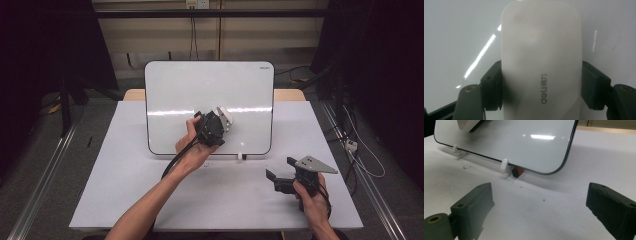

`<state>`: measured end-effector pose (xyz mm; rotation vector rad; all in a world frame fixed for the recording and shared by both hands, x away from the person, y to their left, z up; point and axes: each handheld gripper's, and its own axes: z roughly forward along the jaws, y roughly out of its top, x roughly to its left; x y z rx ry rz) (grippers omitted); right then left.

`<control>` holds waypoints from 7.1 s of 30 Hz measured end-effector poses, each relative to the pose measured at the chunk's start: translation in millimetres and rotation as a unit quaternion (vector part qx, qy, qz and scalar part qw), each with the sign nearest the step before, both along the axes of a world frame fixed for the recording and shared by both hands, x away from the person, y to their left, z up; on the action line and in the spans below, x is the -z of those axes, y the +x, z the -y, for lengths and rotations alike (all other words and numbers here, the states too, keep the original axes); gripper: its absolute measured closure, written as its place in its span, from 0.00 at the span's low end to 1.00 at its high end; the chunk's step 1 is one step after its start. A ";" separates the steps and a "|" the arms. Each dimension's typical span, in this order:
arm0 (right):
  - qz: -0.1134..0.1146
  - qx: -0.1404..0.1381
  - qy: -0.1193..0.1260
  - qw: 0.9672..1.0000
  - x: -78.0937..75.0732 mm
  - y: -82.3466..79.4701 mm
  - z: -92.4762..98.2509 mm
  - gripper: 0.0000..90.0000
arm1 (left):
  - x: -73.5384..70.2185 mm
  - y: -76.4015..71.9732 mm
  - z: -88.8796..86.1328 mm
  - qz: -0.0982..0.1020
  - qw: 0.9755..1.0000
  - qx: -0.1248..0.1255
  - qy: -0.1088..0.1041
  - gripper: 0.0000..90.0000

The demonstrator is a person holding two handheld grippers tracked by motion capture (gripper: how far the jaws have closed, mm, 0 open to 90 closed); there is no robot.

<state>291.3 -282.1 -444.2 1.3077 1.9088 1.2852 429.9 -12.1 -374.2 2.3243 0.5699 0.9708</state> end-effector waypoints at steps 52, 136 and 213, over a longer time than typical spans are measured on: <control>0.001 -0.001 0.001 1.000 -0.7 -0.6 1.1 0.08 | 15.4 -19.8 50.2 -0.019 0.996 0.041 0.074 0.34; 0.002 0.003 0.002 1.000 -0.9 -1.1 1.5 0.08 | -22.5 23.0 -59.1 -0.029 0.997 -0.052 -0.044 0.34; -0.004 0.002 -0.001 1.000 1.7 2.4 -2.5 0.08 | 3.0 -11.4 -155.9 -0.040 0.990 -0.084 -0.107 0.34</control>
